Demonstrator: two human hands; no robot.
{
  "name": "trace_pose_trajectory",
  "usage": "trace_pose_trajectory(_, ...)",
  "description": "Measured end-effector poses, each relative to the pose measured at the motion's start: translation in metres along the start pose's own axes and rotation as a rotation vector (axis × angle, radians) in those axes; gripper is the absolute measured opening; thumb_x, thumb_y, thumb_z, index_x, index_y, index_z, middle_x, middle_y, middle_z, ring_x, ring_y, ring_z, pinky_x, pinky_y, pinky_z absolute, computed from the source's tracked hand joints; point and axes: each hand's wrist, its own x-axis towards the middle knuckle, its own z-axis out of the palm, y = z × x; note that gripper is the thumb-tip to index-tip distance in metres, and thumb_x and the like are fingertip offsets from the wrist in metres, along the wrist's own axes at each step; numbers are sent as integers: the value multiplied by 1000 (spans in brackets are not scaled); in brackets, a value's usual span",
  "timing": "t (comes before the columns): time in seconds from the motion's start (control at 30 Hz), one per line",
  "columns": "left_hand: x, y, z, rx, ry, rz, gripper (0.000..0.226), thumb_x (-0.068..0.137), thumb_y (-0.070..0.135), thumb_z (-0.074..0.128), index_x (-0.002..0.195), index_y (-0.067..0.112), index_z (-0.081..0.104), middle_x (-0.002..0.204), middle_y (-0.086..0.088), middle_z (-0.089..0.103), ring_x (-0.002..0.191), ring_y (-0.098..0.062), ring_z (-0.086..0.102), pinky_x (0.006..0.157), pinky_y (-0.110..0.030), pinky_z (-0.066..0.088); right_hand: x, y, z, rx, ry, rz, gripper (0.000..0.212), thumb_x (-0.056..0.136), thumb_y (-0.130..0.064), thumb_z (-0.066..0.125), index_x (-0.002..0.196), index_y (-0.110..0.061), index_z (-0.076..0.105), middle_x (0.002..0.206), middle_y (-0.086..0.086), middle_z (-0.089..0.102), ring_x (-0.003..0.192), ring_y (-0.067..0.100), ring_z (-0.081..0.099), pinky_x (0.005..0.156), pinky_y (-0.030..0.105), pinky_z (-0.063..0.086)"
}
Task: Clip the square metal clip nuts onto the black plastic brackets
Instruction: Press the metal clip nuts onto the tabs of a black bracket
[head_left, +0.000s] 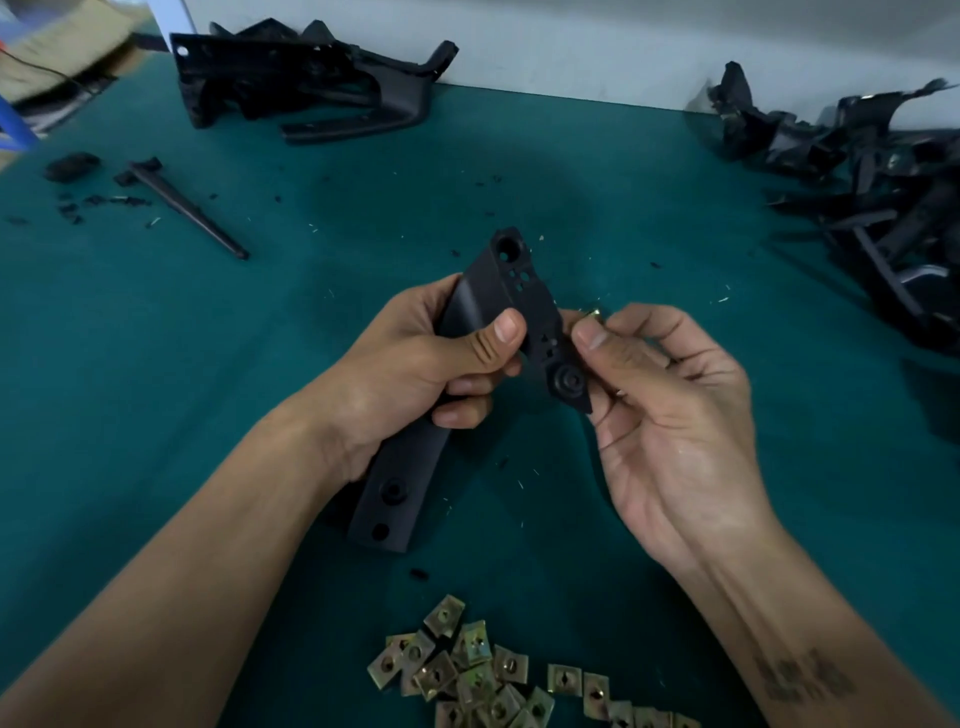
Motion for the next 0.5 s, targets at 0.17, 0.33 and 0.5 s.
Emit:
trace_pose_trajectory(0.17,1,0,1,14,14,-9,11,81,28,71,76,19,65,71,-6,54,48,-8,31,38,-18,31,1,-1,0,-34,32,44,23,76,1,73,98,-2,67,90,19,76,80,24,74,73,30,62)
trace_pose_trajectory(0.33,0,0,1,12,22,-9,13,84,24,69,80,14,61,70,-5,55,47,-8,32,37,-18,31,-1,1,2,-98,64,-17,11,74,-7,75,83,-5,68,78,10,74,71,18,71,66,27,59)
trace_pose_trajectory(0.5,0,0,1,16,32,-4,13,86,21,68,82,12,59,72,-8,53,46,-7,32,38,-18,31,-5,5,6,-172,112,-80,6,76,-12,77,81,-10,74,75,7,72,70,18,65,67,30,57)
